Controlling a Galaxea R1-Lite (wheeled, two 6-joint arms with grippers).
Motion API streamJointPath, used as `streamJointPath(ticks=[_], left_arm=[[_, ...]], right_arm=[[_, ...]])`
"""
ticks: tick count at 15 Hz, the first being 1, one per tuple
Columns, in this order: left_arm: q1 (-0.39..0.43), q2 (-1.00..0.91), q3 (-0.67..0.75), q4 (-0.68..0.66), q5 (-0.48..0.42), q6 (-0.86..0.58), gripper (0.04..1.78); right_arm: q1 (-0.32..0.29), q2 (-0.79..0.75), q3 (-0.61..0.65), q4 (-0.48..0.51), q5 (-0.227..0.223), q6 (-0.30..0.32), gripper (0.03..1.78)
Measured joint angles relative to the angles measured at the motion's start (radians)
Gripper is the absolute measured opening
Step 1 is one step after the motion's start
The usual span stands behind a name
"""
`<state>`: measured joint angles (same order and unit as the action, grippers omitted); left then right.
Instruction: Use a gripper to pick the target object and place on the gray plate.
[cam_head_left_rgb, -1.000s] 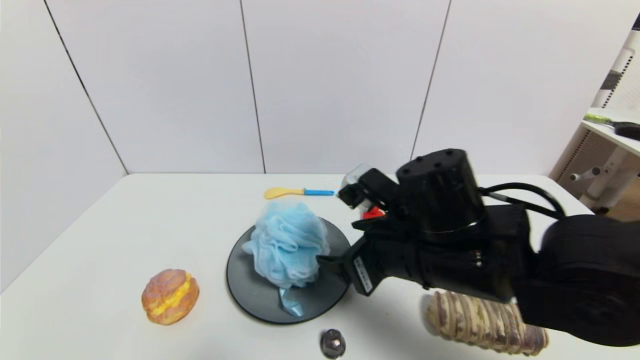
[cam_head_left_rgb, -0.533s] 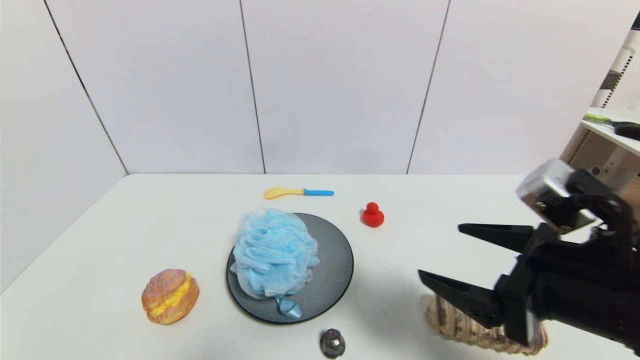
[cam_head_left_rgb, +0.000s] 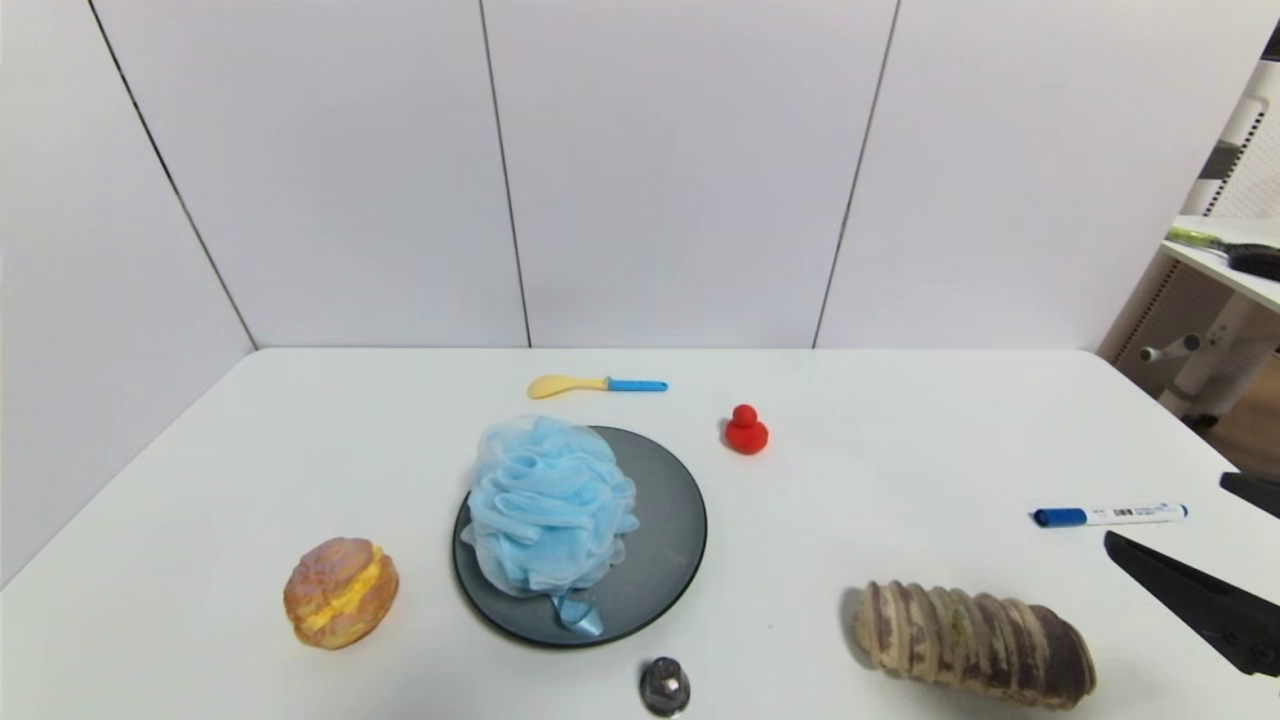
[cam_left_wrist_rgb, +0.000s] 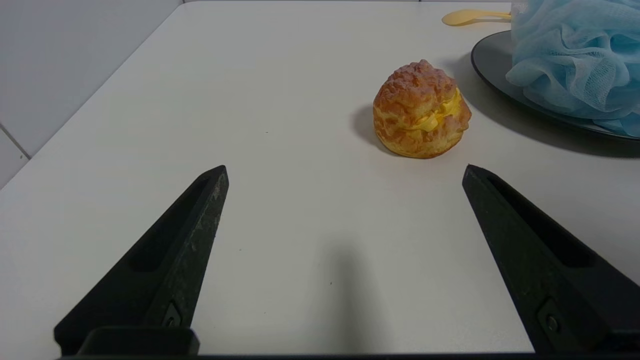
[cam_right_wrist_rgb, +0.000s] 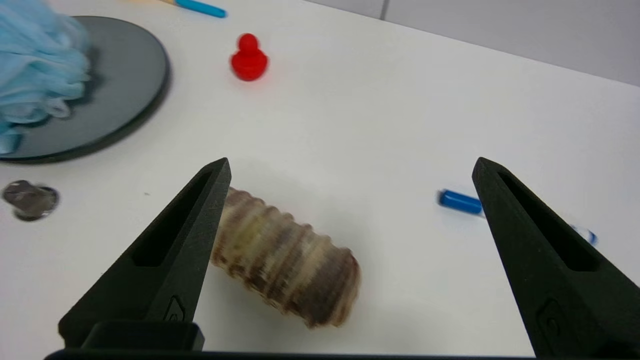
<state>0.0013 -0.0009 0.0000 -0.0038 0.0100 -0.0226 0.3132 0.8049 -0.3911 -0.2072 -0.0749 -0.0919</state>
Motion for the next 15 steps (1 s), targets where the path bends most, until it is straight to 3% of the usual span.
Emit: streamJointPath(ticks=[3,8,15], left_arm=[[0.000,0.000,0.000,0.000,0.000,0.000,1.69],[0.000,0.000,0.000,0.000,0.000,0.000,1.69],[0.000,0.000,0.000,0.000,0.000,0.000,1.69]], right_arm=[[-0.128,-0.133,0.096,-0.001,0.000,-0.017,1.68],[-0.257,-0.398,0.304,-0.004,0.004,-0.066,1.69],[-0.309,-0.672,0.389,0.140,0.059,-0.077,1.69]])
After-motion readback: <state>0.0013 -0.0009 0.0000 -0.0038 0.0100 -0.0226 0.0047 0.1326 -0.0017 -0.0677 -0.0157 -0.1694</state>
